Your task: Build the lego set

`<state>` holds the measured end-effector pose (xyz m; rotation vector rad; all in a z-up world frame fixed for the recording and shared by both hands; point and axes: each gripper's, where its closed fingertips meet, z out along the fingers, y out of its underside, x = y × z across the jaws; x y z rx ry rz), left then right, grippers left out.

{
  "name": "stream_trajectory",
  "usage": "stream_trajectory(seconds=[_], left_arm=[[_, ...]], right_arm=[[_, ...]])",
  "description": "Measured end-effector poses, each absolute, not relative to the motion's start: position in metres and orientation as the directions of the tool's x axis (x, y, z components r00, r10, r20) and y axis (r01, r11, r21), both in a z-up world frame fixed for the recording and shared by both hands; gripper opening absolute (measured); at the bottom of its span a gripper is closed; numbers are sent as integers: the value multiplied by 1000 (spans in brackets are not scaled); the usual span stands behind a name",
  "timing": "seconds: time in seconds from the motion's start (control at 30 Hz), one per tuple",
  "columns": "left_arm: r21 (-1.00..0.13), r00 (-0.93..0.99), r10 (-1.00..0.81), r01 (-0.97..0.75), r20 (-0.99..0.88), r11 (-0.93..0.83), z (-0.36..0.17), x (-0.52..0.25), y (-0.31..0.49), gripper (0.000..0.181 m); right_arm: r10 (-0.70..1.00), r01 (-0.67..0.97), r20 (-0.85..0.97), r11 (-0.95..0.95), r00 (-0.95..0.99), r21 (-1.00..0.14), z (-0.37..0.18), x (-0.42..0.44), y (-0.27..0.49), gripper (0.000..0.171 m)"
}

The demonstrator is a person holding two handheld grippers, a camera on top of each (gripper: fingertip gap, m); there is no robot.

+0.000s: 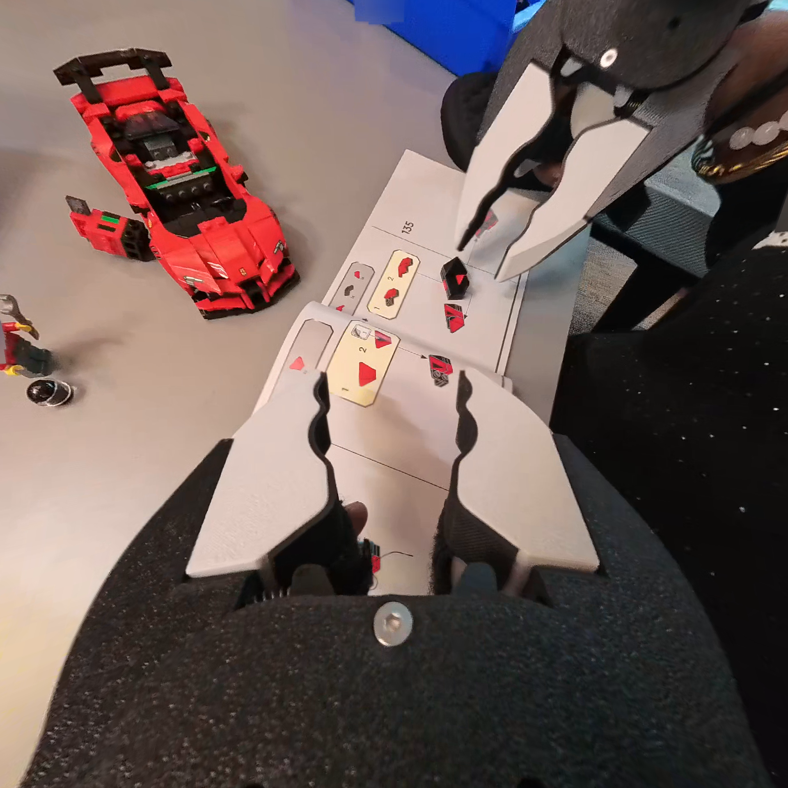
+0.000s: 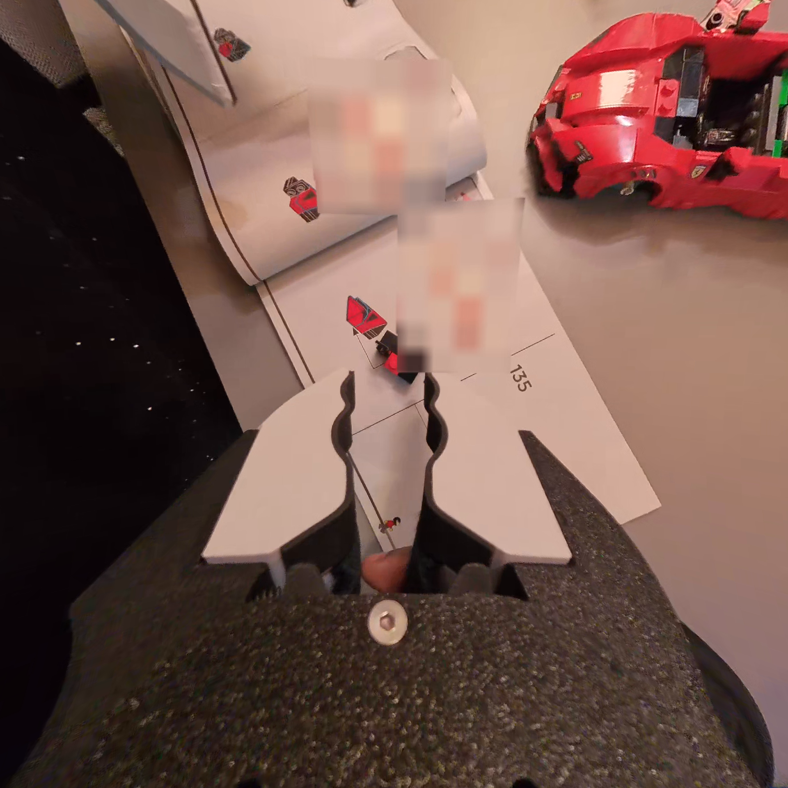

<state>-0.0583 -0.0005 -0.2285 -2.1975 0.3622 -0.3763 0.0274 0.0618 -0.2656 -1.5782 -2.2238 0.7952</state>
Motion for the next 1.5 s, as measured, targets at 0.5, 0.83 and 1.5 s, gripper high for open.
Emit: stream_trajectory(seconds=[0.5, 0.83, 1.5], left_arm=[[-807, 876, -451, -141, 167, -573, -234, -15, -4, 36], [-795, 893, -422, -141, 155, -590, -239, -20, -2, 37], [-814, 908, -371, -63, 194, -578, -237, -34, -5, 31]], right_arm=[[949, 743, -13, 238, -315, -625, -269, 23, 62, 30], [962, 715, 90, 252, -257, -652, -253, 24, 67, 2], [962, 715, -2, 201, -272, -669, -253, 19, 59, 0]])
